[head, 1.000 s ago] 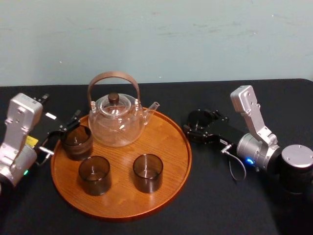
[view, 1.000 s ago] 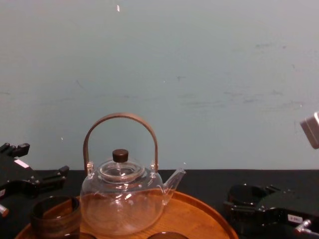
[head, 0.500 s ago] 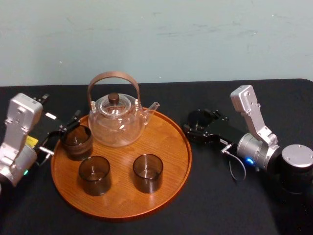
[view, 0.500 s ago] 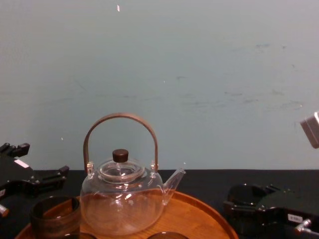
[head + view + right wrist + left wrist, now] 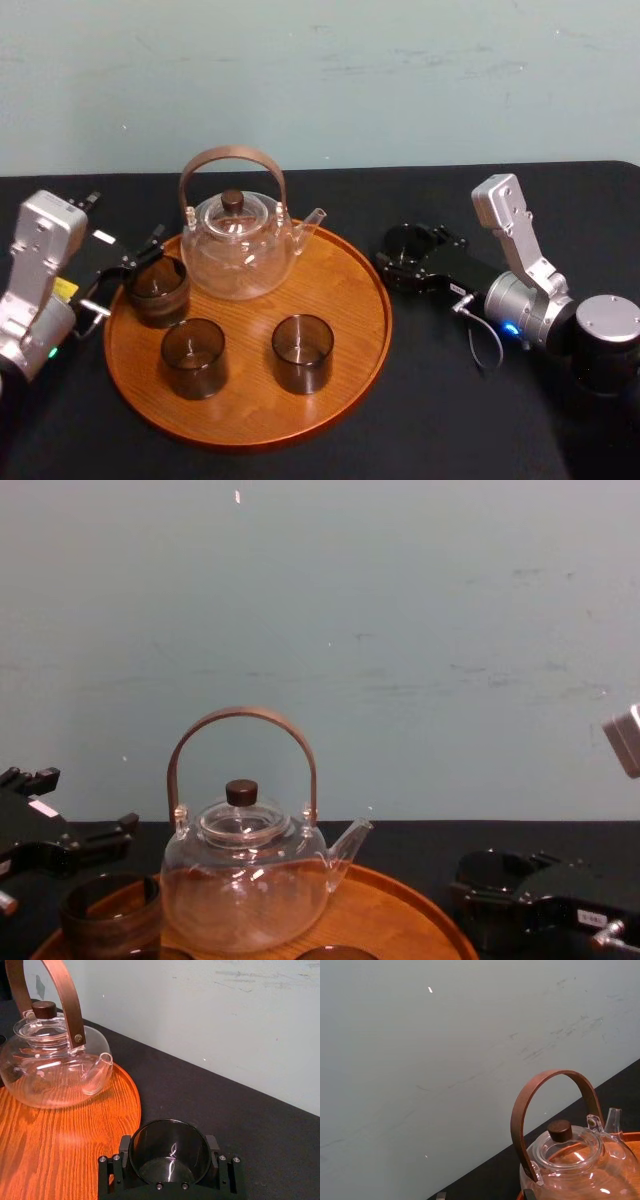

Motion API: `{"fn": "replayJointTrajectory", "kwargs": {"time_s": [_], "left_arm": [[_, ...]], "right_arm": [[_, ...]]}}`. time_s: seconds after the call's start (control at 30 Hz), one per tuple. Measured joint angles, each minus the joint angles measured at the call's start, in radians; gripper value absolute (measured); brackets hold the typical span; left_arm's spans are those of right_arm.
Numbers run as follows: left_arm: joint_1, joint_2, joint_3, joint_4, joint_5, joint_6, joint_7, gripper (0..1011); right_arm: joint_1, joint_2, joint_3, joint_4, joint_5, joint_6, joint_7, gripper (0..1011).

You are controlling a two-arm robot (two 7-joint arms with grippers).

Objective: Pick up the glass from the table and place it on the tray.

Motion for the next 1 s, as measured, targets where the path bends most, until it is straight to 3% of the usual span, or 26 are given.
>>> {"fn": "replayJointTrajectory", "kwargs": {"time_s": [0.67, 1.0], "left_arm": [[0.000, 0.000, 0.000, 0.000, 0.000, 0.000, 0.000, 1001], [0.000, 0.000, 0.000, 0.000, 0.000, 0.000, 0.000, 1001]], "right_arm": [[-0.004, 0.000, 0.004, -0.003, 0.008, -0.006, 0.003, 905], [-0.036, 0.023, 0.014, -0.095, 0.014, -0.035, 0.004, 905]]}}
